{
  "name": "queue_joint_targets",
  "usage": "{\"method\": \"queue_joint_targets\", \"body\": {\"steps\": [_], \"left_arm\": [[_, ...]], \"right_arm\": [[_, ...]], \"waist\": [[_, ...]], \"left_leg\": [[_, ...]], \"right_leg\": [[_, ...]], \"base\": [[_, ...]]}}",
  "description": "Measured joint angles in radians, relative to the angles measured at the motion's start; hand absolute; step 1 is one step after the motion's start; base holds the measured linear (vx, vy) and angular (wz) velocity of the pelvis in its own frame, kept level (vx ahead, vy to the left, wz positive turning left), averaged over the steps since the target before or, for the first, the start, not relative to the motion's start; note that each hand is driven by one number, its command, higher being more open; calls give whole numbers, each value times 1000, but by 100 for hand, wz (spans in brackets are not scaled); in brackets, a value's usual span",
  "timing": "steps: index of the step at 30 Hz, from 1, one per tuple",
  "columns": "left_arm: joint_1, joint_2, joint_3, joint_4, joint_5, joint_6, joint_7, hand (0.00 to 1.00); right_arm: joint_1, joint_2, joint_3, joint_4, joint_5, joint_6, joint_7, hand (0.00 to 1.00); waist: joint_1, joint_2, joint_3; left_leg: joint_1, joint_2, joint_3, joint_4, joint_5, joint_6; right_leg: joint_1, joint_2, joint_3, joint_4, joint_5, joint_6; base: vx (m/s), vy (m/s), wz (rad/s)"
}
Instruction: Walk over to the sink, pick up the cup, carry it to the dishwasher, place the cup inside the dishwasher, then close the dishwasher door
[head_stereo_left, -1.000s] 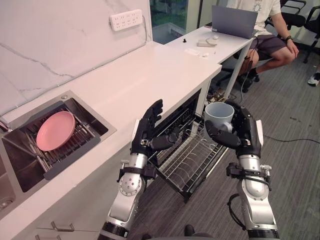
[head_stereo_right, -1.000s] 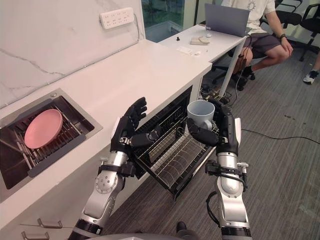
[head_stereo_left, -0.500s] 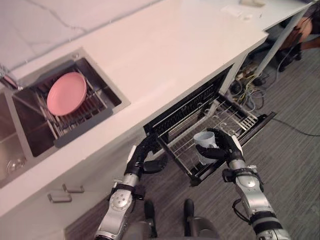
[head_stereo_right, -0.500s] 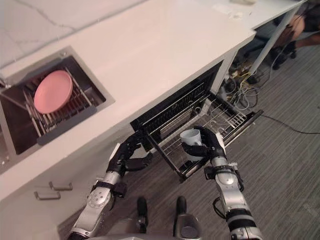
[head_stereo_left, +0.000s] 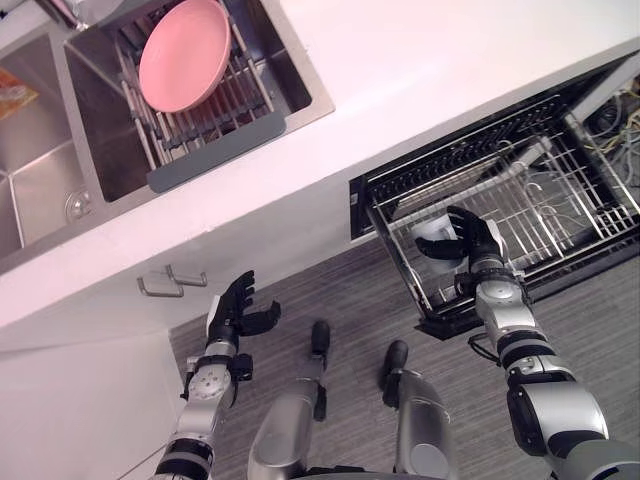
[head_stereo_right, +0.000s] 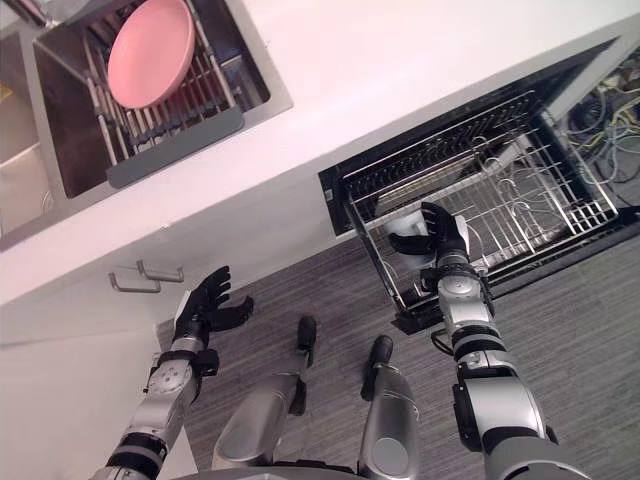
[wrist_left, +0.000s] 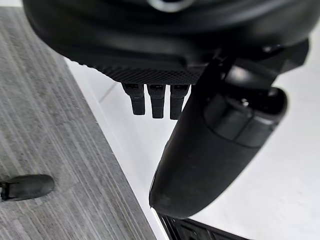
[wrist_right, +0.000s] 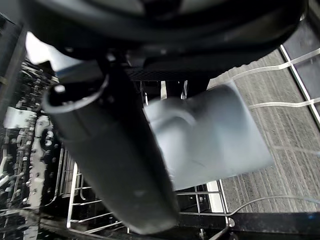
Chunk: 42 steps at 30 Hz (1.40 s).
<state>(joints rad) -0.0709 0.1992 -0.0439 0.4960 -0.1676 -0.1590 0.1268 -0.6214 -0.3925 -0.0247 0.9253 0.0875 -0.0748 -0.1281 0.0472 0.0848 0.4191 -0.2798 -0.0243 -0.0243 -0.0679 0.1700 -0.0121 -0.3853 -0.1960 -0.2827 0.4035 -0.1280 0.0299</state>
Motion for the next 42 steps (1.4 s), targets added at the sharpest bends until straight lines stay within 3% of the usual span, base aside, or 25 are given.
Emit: {"method": "queue_joint_targets", "body": {"steps": [6, 11, 15, 18, 19, 20, 21, 22, 25, 28, 32, 33, 35, 36, 37, 40, 41, 42], "left_arm": [[-12, -8, 0, 20, 2, -1, 4, 90], [18, -38, 0, 15, 14, -1, 4, 90], [39, -46, 1, 12, 32, 0, 4, 90], [59, -61, 8, 15, 50, 6, 2, 90], [63, -71, 9, 19, 51, 11, 1, 90], [64, -79, 10, 25, 51, 12, -1, 90], [65, -84, 15, 27, 52, 12, -1, 90], [68, -91, 22, 33, 53, 12, 0, 90], [69, -91, 26, 63, 54, 16, 2, 90], [85, -90, 25, 76, 77, 16, 4, 90], [116, -91, 16, 131, 93, 23, 4, 90], [126, -94, 13, 152, 112, 26, 1, 90], [134, -93, 12, 177, 129, 27, 1, 90], [137, -90, 11, 179, 132, 30, 1, 90], [154, -87, -2, 182, 132, 31, 5, 90], [151, -76, -3, 198, 134, 32, 6, 90], [151, -78, -6, 218, 139, 32, 5, 90], [157, -80, -7, 220, 146, 32, 3, 90]], "right_arm": [[30, 9, -11, -70, 1, 4, -21, 90], [244, 56, -60, -460, -56, 3, -65, 90], [405, 108, -88, -659, -116, -5, -77, 90], [576, 158, -108, -790, -137, -6, -75, 90], [633, 177, -123, -830, -154, -5, -72, 90], [671, 191, -129, -868, -165, -5, -72, 90], [681, 194, -128, -885, -172, -5, -72, 90], [693, 200, -128, -926, -183, -5, -71, 90], [746, 220, -116, -1085, -245, -8, -62, 90], [809, 242, -141, -1163, -281, 14, -68, 90], [840, 244, -153, -1164, -291, 54, -77, 90], [851, 244, -164, -1164, -291, 69, -79, 90], [865, 233, -169, -1164, -291, 104, -91, 90], [877, 222, -169, -1163, -291, 119, -93, 90], [910, 203, -168, -1163, -291, 135, -91, 90], [957, 143, -164, -1165, -301, 136, -86, 90], [992, 108, -164, -1173, -317, 136, -84, 90], [1017, 92, -164, -1180, -327, 136, -84, 90]], "waist": [[-2, 0, 5], [-11, -5, 9], [-28, -18, 9], [-49, -51, 6], [-63, -58, 5], [-83, -58, 5], [-89, -59, 5], [-89, -63, 3], [-109, -63, -7], [-123, -80, -39], [-161, -100, -54], [-173, -105, -57], [-197, -109, -61], [-212, -106, -66], [-236, -99, -98], [-272, -97, -103], [-290, -94, -120], [-294, -100, -133]], "left_leg": [[4, 1, -2, -2, 0, -1], [60, -1, -6, -18, -8, -5], [88, -3, -21, -18, -21, -3], [109, -12, -15, 2, -47, 3], [106, 6, 69, 30, -68, 11], [95, 51, 231, 95, -98, 12], [90, 73, 298, 126, -112, 16], [83, 106, 426, 186, -144, 37], [112, 223, 763, 351, -273, 49], [98, 226, 747, 444, -336, 51], [135, 177, 712, 475, -396, 67], [164, 148, 702, 475, -415, 74], [205, 114, 669, 461, -433, 78], [226, 101, 648, 441, -438, 88], [229, 92, 615, 412, -434, 95], [261, 79, 567, 352, -404, 90], [255, 77, 549, 346, -387, 72], [250, 72, 541, 349, -387, 68]], "right_leg": [[1, 2, 0, 4, -6, -2], [52, -4, -6, 10, -26, 4], [94, -14, -36, 19, -52, 8], [143, -46, -83, 49, -93, 13], [175, -62, -117, 51, -101, 16], [202, -74, -152, 51, -101, 15], [213, -79, -161, 52, -101, 15], [224, -88, -163, 55, -102, 16], [279, -108, -203, 36, -104, 37], [326, -136, -237, 26, -116, 63], [382, -196, -249, 71, -114, 74], [382, -238, -229, 146, -108, 76], [339, -263, -101, 299, -58, 7], [285, -253, 5, 377, -35, -3], [218, -168, 161, 418, -109, 32], [155, -13, 313, 307, -193, 37], [141, 36, 356, 205, -188, 38], [142, 46, 365, 132, -164, 34]], "base": [[10, -11, 0], [7, -12, 2], [14, -46, 22], [66, -48, 52], [56, -15, 79], [40, 9, 79], [57, 83, 54], [75, 129, 20], [117, 112, 34], [130, 141, 56], [143, 165, 34], [112, 193, 30], [101, 174, 42], [94, 106, 59], [124, 60, 65], [100, -51, 52], [97, -112, 56], [68, -87, 52]]}}
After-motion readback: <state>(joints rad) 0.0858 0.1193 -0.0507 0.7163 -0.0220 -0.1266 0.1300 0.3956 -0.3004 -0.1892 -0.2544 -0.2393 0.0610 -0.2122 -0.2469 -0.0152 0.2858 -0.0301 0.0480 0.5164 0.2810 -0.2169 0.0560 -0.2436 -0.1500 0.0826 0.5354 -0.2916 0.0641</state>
